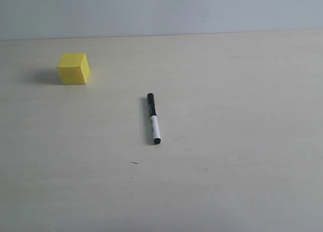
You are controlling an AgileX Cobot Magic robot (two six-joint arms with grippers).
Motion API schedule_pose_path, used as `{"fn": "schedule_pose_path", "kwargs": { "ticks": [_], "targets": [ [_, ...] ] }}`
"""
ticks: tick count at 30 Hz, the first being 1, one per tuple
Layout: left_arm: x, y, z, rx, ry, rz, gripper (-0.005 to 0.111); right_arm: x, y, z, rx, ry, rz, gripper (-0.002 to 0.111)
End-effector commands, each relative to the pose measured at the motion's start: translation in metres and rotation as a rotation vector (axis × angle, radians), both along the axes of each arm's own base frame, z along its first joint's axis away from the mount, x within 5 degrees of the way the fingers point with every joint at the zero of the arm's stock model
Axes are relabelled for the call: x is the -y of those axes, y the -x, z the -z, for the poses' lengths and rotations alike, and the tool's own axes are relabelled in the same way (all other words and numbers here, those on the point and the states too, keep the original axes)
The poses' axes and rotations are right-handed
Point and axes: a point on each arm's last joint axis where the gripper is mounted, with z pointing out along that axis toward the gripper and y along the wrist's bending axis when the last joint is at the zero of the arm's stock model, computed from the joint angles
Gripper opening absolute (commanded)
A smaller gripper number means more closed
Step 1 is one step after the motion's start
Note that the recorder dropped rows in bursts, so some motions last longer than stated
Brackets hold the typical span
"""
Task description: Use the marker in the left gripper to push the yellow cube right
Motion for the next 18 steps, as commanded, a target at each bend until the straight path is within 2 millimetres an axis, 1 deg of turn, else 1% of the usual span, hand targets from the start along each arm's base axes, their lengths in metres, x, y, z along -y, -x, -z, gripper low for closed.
{"fn": "schedule_pose_path", "kwargs": {
  "ticks": [1, 6, 8, 9, 14, 18],
  "targets": [
    [0.003, 0.003, -0.008, 0.092, 0.021, 0.038, 0.000, 0.000, 0.000, 0.001, 0.005, 0.003, 0.004, 0.000],
    [0.003, 0.004, -0.011, 0.117, 0.065, 0.057, 0.000, 0.000, 0.000, 0.001, 0.005, 0.003, 0.004, 0.000],
    [0.004, 0.006, -0.016, 0.167, 0.071, 0.075, 0.000, 0.000, 0.000, 0.001, 0.005, 0.003, 0.004, 0.000],
    [0.005, 0.008, -0.020, 0.198, 0.070, 0.081, 0.000, 0.000, 0.000, 0.001, 0.005, 0.003, 0.004, 0.000],
    [0.004, 0.021, -0.057, 0.383, 0.032, 0.082, 0.000, 0.000, 0.000, 0.001, 0.005, 0.003, 0.004, 0.000],
    [0.002, 0.025, -0.083, 0.441, 0.010, 0.056, 0.000, 0.000, 0.000, 0.001, 0.005, 0.003, 0.004, 0.000]
  ]
}}
